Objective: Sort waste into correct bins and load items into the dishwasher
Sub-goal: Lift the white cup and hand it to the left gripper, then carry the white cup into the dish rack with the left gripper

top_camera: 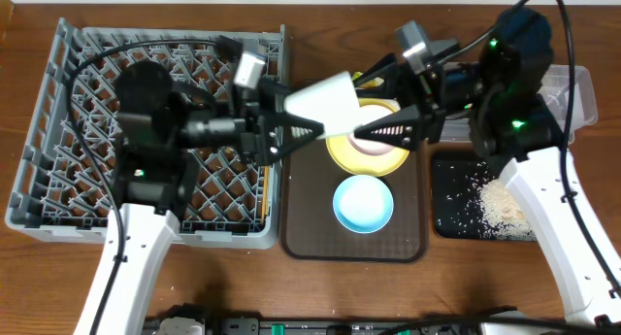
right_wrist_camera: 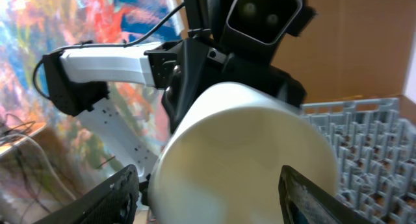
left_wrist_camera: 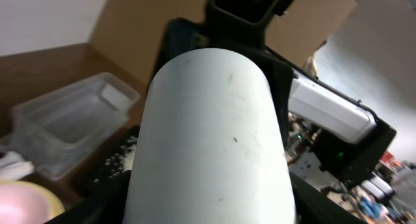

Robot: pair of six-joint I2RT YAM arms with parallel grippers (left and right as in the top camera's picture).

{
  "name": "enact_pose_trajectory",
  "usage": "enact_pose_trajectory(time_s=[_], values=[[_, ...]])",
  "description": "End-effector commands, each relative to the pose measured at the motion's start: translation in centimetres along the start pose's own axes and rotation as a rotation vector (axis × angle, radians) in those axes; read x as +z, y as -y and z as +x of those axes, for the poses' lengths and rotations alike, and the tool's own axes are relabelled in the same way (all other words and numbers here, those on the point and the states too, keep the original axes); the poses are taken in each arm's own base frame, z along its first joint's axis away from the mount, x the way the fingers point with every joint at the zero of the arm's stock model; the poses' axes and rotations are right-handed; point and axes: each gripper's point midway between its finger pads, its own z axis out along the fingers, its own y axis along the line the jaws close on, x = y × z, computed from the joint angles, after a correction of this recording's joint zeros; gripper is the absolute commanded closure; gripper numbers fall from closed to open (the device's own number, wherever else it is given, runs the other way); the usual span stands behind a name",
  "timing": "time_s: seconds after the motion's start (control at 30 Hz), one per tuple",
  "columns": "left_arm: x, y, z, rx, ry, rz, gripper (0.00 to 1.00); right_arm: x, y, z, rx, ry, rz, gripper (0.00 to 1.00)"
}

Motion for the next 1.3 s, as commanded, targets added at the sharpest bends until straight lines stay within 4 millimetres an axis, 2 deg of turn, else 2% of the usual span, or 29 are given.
enact_pose_trajectory(time_s=[0.0,0.23,0.37,0.43,0.47,0.5,0.53,0.63,0.8,1.0,1.27], values=[[-2.2,-0.3,-1.2,-0.007,0.037,-0.043,0.53,-2.7,1.4,-0.4,0.058,0.021,0.071,0.33],[-7.5,-4.5,-1.9,-0.166,0.143,-0.213,0.53,-9.4,3.6,-1.0,0.133,0.086,0.256,0.35],[-11.2,-8.1,-1.4,-0.294,0.236,-0.377,0.54,-12.9,4.3,-0.9,0.147,0.12,0.35,0.37],[-13.2,-10.7,-0.1,-0.36,0.276,-0.533,0.54,-14.3,4.5,-0.8,0.161,0.136,0.387,0.36],[-14.6,-12.5,1.2,-0.412,0.288,-0.658,0.54,-15.1,4.6,-0.8,0.169,0.144,0.406,0.33],[-15.8,-14.0,2.5,-0.457,0.288,-0.772,0.54,-15.5,4.7,-0.8,0.171,0.149,0.417,0.23],[-17.5,-15.5,4.3,-0.508,0.277,-0.921,0.54,-16.1,4.7,-0.8,0.171,0.154,0.432,0.01],[-20.4,-17.2,7.8,-0.6,0.232,-1.182,0.54,-17.0,4.7,-0.8,0.17,0.163,0.458,0.01],[-19.4,-17.2,8.5,-0.607,0.187,-1.196,0.57,-17.6,5.4,-0.9,0.17,0.177,0.507,0.01],[-19.4,-17.5,10.3,-0.608,0.096,-1.341,0.57,-18.3,6.4,-1.1,0.171,0.197,0.577,0.01],[-18.1,-18.1,9.9,-0.59,0.012,-1.381,0.57,-18.3,6.4,-1.1,0.171,0.197,0.577,0.01]])
